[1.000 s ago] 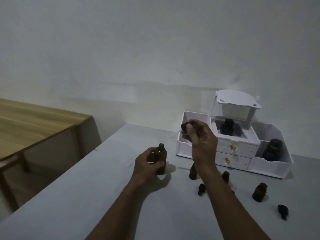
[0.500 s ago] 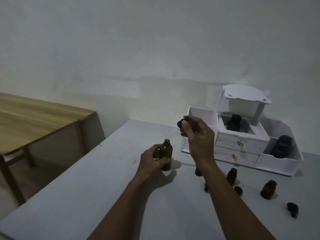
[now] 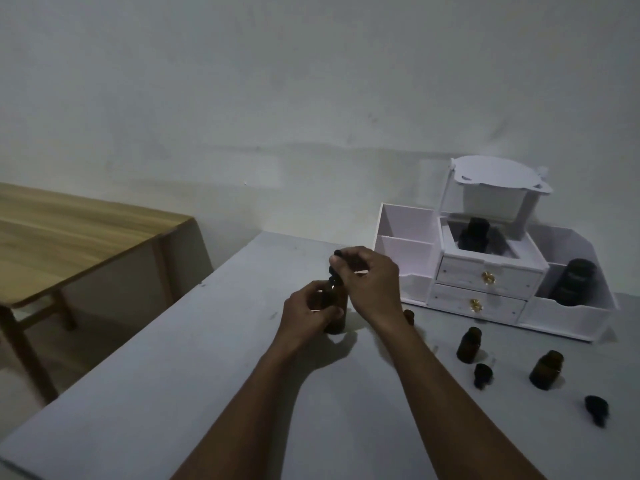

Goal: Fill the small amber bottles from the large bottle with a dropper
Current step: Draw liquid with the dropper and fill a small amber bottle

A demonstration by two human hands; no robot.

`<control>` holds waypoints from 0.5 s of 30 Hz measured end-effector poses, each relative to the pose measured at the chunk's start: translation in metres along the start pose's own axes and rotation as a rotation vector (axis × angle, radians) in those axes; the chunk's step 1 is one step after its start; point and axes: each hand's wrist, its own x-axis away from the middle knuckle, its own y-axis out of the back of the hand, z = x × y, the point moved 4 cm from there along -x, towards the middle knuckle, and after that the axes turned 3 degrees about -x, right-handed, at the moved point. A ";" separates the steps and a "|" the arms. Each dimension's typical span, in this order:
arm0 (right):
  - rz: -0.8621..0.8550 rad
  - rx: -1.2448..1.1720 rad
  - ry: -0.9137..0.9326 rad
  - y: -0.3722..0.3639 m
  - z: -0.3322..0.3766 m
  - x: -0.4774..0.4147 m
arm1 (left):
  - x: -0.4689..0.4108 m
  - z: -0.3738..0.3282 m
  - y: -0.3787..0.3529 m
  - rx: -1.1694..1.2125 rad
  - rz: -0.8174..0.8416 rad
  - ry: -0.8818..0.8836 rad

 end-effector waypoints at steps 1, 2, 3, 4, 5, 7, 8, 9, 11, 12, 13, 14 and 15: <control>0.010 0.018 -0.012 0.000 -0.003 0.001 | 0.003 -0.003 0.000 0.003 0.004 -0.009; 0.016 0.026 -0.025 0.000 -0.006 0.002 | 0.004 -0.004 -0.001 -0.008 0.007 -0.020; 0.019 0.027 -0.036 0.000 -0.008 0.002 | 0.006 -0.006 -0.001 -0.023 0.011 -0.034; 0.020 0.025 -0.043 0.001 -0.009 0.002 | 0.007 -0.007 -0.002 -0.025 0.011 -0.040; 0.023 0.023 -0.045 0.001 -0.009 0.002 | 0.008 -0.008 -0.003 -0.018 0.010 -0.038; 0.035 0.026 -0.045 0.001 -0.010 0.001 | 0.006 -0.008 -0.003 -0.007 0.007 -0.031; 0.041 0.030 -0.045 0.000 -0.010 0.002 | 0.006 -0.007 -0.003 0.004 0.007 -0.027; 0.045 0.034 -0.042 -0.001 -0.009 0.002 | 0.006 -0.006 -0.003 0.016 0.005 -0.018; 0.043 0.044 -0.038 -0.002 -0.010 0.001 | 0.006 -0.005 -0.003 0.017 0.006 -0.007; 0.039 0.047 -0.038 -0.002 -0.010 0.001 | 0.006 -0.005 -0.003 -0.002 0.006 -0.015; 0.035 0.049 -0.039 -0.002 -0.010 0.001 | 0.006 -0.007 -0.002 -0.026 0.004 -0.030; 0.029 0.049 -0.039 -0.002 -0.010 0.001 | 0.006 -0.008 -0.001 -0.040 -0.001 -0.043; 0.021 0.049 -0.035 -0.002 -0.010 0.001 | 0.005 -0.008 0.000 -0.047 -0.005 -0.056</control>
